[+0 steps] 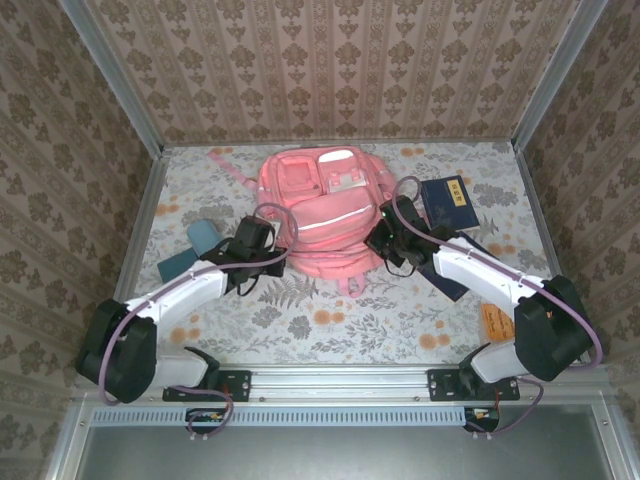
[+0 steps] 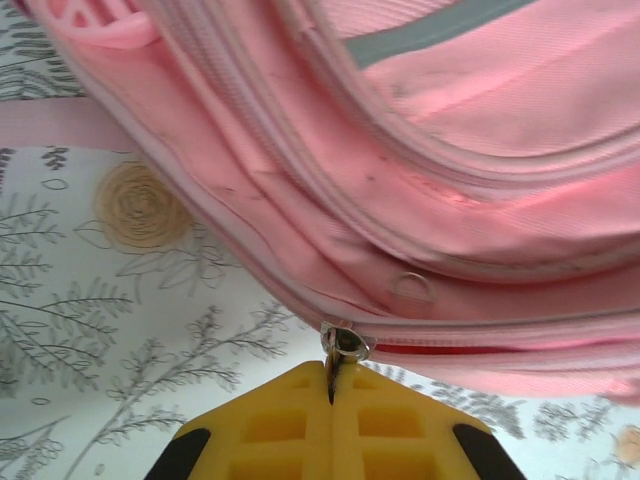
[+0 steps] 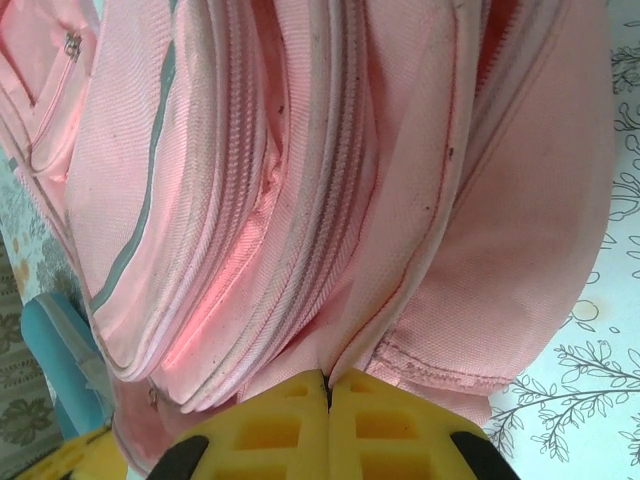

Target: Pack the student bag

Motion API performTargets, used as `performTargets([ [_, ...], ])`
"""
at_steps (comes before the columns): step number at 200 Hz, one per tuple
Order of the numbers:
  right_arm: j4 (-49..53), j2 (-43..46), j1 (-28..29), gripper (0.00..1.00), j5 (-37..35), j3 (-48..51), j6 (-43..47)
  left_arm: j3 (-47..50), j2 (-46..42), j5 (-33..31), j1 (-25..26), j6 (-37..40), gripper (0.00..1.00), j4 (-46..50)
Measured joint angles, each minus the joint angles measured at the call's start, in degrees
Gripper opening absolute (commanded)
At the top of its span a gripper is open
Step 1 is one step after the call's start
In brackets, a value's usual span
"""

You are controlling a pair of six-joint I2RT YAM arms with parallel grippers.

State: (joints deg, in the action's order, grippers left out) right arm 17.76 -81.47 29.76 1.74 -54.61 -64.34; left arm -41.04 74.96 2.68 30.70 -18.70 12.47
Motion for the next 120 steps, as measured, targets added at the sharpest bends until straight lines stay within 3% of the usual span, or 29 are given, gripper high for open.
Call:
performTargets([
  [65, 0.31, -0.33, -1.05, 0.0, 4.39, -1.95, 3.43, -2.99, 8.39, 3.72, -8.35, 3.56, 0.0, -3.19],
  [83, -0.39, -1.88, -1.27, 0.0, 7.02, -2.84, 4.46, -5.29, 9.99, 4.09, -9.97, 3.28, 0.17, -1.92],
  [101, -1.55, -4.85, -1.18, 0.0, 9.66, -4.33, 5.09, -6.88, 9.79, 3.85, -12.13, 2.14, 0.41, -0.66],
  [113, -1.7, -7.19, -0.83, 0.0, 10.8, -5.53, 5.68, -7.56, 8.79, 3.54, -13.44, 1.2, 0.49, 0.33],
  [120, -1.68, -8.39, -0.52, 0.1, 11.17, -6.27, 5.88, -7.78, 7.85, 3.39, -14.01, 0.5, 0.54, 1.07],
])
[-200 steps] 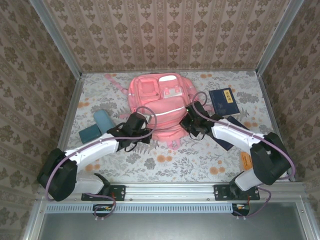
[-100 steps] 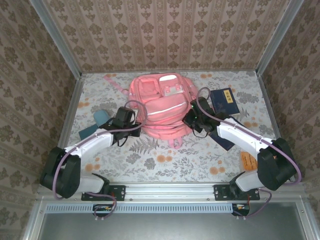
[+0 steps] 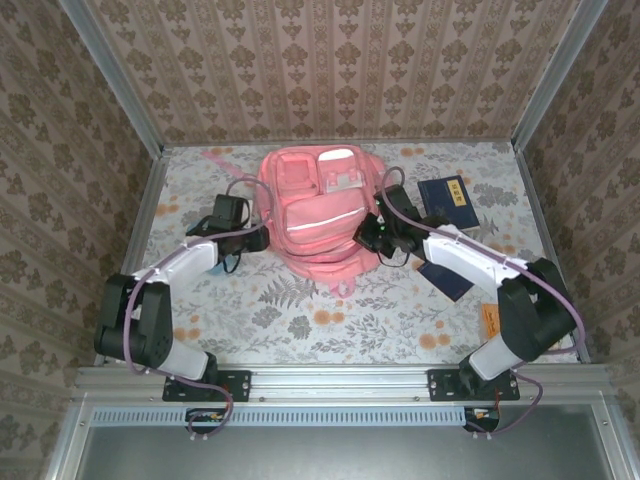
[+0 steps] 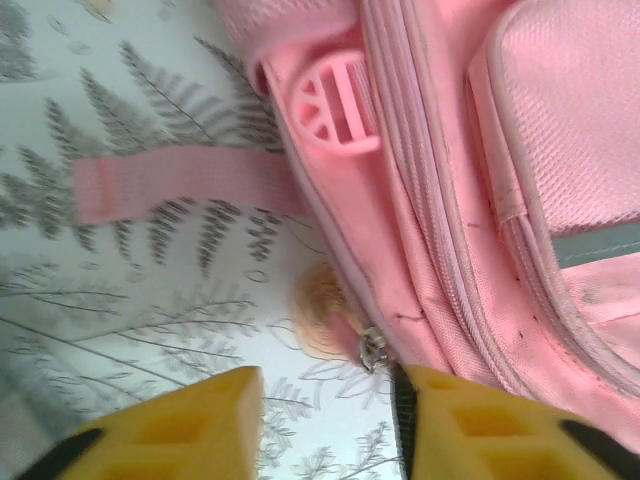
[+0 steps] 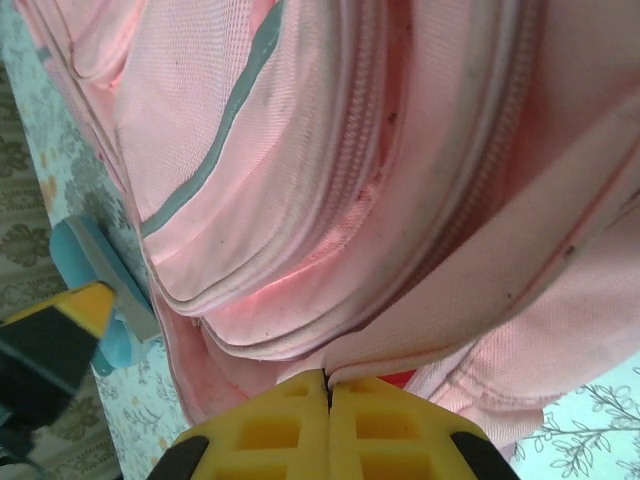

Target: Pack the student bag

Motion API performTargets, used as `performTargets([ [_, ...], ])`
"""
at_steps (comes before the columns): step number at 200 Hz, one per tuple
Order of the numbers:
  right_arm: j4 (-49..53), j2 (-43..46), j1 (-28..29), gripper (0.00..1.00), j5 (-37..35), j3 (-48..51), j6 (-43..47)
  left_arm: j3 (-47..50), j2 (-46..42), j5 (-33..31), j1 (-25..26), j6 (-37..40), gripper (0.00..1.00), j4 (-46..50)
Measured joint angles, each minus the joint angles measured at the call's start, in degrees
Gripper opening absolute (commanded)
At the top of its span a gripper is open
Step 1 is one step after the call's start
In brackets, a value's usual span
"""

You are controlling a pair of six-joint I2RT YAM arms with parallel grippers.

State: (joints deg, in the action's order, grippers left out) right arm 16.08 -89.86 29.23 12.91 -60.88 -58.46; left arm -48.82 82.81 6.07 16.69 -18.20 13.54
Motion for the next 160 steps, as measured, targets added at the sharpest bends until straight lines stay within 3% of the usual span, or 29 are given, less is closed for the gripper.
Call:
performTargets([
  [16, 0.04, -2.89, 0.61, 0.43, 1.11, -2.12, 0.44, -0.24, -2.86, -0.26, -0.39, -1.38, 0.61, 1.77],
  [47, 2.16, -5.05, 1.57, 0.69, 1.22, -6.47, 3.45, -1.49, -8.33, -0.46, -0.33, -2.89, 0.7, 5.7],
  [79, 7.21, -1.77, -0.02, 0.81, -3.34, -6.97, 8.76, -3.1, -11.69, -0.94, -0.35, -4.04, 0.85, 8.85],
  [105, 11.13, 4.72, -5.22, 0.9, -9.01, -4.15, 12.59, -3.56, -13.92, -1.16, -0.35, -4.46, 0.99, 10.23],
  [126, 13.4, 8.55, -11.23, 0.99, -12.7, -0.85, 16.0, -3.56, -15.47, -1.05, -0.42, -4.5, 1.0, 10.56],
  [160, 15.47, 6.62, -18.6, 0.98, -15.93, 2.25, 20.33, -3.58, -16.13, 0.42, -0.44, -4.5, 1.0, 10.54],
])
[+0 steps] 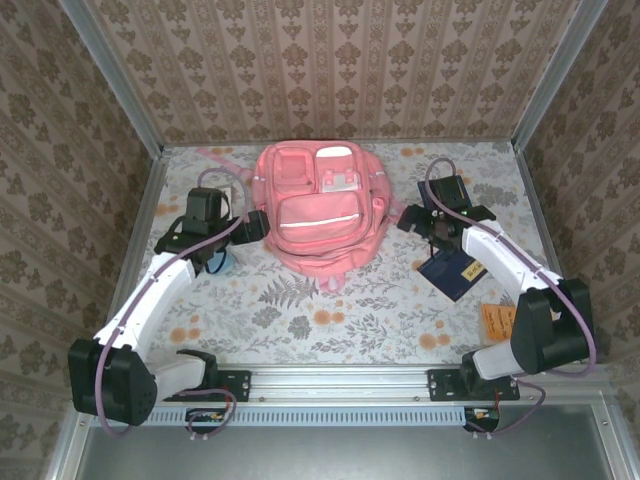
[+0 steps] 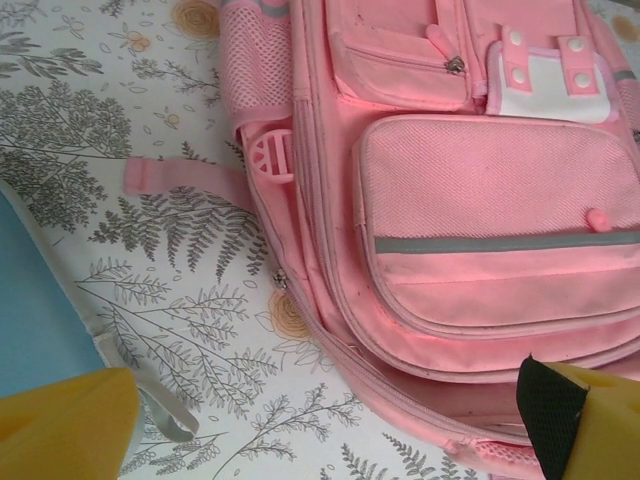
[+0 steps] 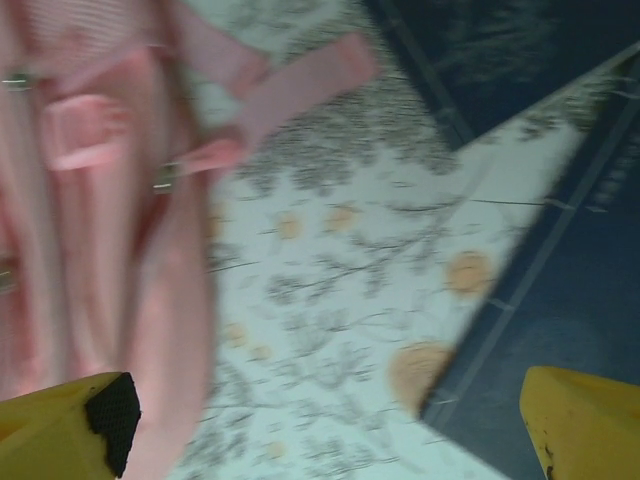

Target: Pack the student bag

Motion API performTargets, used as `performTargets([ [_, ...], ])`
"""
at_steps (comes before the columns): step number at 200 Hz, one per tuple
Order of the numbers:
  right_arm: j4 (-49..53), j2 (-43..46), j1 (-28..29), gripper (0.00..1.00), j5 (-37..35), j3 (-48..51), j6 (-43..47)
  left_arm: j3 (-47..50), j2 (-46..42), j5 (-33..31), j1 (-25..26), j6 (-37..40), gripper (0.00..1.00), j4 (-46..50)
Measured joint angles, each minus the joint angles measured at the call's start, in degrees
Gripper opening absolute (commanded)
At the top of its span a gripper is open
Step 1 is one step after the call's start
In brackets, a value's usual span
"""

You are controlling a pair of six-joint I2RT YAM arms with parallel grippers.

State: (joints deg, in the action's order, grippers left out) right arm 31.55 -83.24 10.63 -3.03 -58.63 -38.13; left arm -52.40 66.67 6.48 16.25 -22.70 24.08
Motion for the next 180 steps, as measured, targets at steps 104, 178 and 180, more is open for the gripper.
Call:
performTargets([
  [104, 0.33, -12.02, -1.86, 0.91, 0.57, 2.21, 1.33, -0.02, 0.0, 4.74, -0.17, -0.37, 1.0, -0.26],
  [178, -5.95, -10.05, 7.96, 0.88, 6.99, 6.19, -1.95, -1.55, 2.05, 7.26, 1.11, -1.7, 1.0, -0.26],
  [180, -6.14, -9.9, 8.52, 0.87, 7.19, 6.43, -2.05, -1.64, 2.14, 7.28, 1.18, -1.7, 1.0, -0.2],
])
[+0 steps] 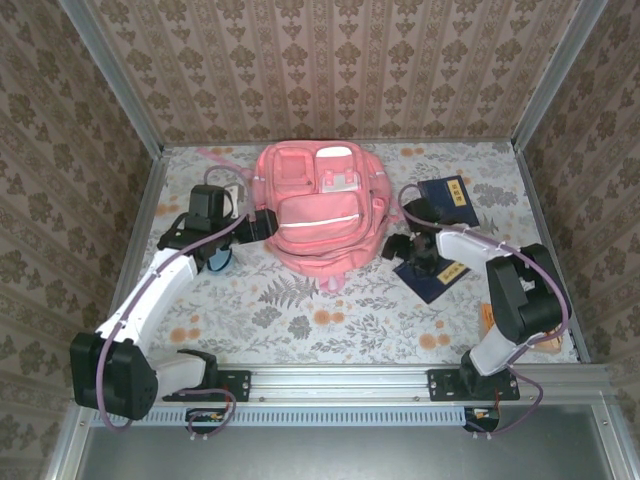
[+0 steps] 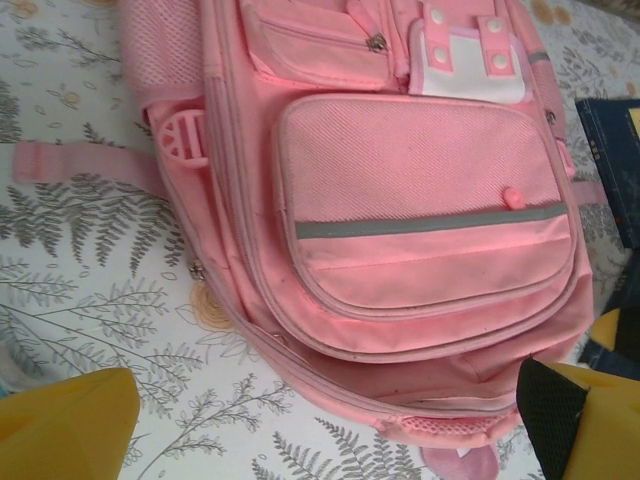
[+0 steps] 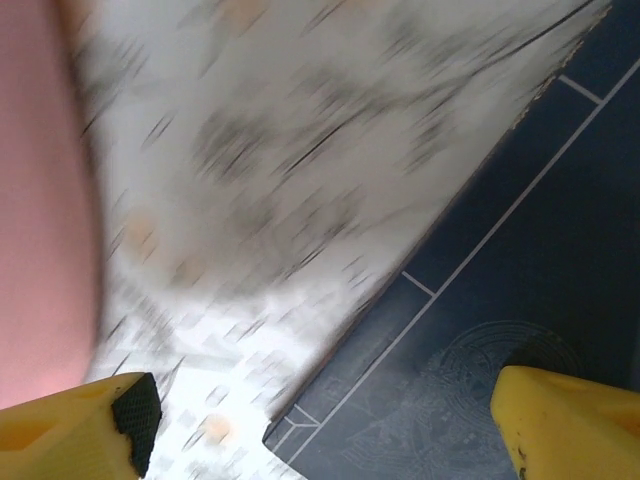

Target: Pack the student bag

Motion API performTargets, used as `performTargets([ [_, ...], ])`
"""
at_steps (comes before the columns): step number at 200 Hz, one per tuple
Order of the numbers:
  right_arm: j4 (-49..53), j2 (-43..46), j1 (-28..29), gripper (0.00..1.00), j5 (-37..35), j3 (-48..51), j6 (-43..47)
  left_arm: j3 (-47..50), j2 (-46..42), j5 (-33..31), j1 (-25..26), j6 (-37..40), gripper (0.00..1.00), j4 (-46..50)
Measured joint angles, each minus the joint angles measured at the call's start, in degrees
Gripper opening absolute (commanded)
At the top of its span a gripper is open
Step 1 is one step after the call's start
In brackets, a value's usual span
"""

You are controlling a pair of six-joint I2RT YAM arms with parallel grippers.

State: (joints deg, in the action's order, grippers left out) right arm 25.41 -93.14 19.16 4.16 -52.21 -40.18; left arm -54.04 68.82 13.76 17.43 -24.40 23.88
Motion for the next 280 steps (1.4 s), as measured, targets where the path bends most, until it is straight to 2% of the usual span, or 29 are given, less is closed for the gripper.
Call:
performTargets([
  [45, -2.4, 6.4, 12.26, 0.83, 5.03, 6.93, -2.08, -1.22, 0.9, -0.02, 1.99, 0.15, 1.0, 1.18],
  [80, 6.86, 16.28, 13.86, 0.85, 4.85, 9.94, -2.69, -1.22, 1.92, -0.02, 6.19, -0.98, 0.99, 1.25],
  [101, 11.02, 25.88, 12.15, 0.85, 2.43, 9.94, -2.69, -1.25, 3.67, -0.24, 10.25, -3.1, 0.99, 1.14],
  [119, 13.94, 31.23, 6.67, 0.83, 0.98, 9.94, -2.36, -1.64, 5.73, -0.57, 15.08, -5.46, 0.99, 0.98],
  [139, 16.22, 32.02, 0.24, 0.83, -0.37, 10.62, -1.55, -3.21, 8.87, -1.16, 20.68, -8.17, 0.97, 0.63],
  [159, 17.66, 31.52, -3.78, 0.82, -0.98, 12.02, -0.44, -5.68, 12.44, -2.19, 26.08, -11.13, 0.94, 0.11],
  [173, 17.57, 30.29, -5.79, 0.77, -0.96, 12.66, 0.09, -7.61, 15.15, -2.62, 29.57, -13.4, 0.9, -0.15],
  [201, 15.74, 26.51, -7.74, 0.64, -0.74, 13.73, 1.46, -12.81, 22.14, -2.69, 35.56, -17.49, 0.86, -0.57],
  [228, 13.88, 23.76, -8.11, 0.59, -0.63, 14.62, 2.51, -17.0, 28.02, -2.86, 39.69, -20.59, 0.8, -1.68],
  [244, 13.07, 23.47, -8.09, 0.57, -0.24, 15.45, 2.93, -19.1, 31.56, -2.62, 41.22, -23.02, 0.69, -2.75],
  [280, 11.87, 22.56, -8.22, 0.51, 1.03, 16.44, 3.76, -23.43, 39.56, -3.67, 42.86, -25.51, 0.61, -3.06],
])
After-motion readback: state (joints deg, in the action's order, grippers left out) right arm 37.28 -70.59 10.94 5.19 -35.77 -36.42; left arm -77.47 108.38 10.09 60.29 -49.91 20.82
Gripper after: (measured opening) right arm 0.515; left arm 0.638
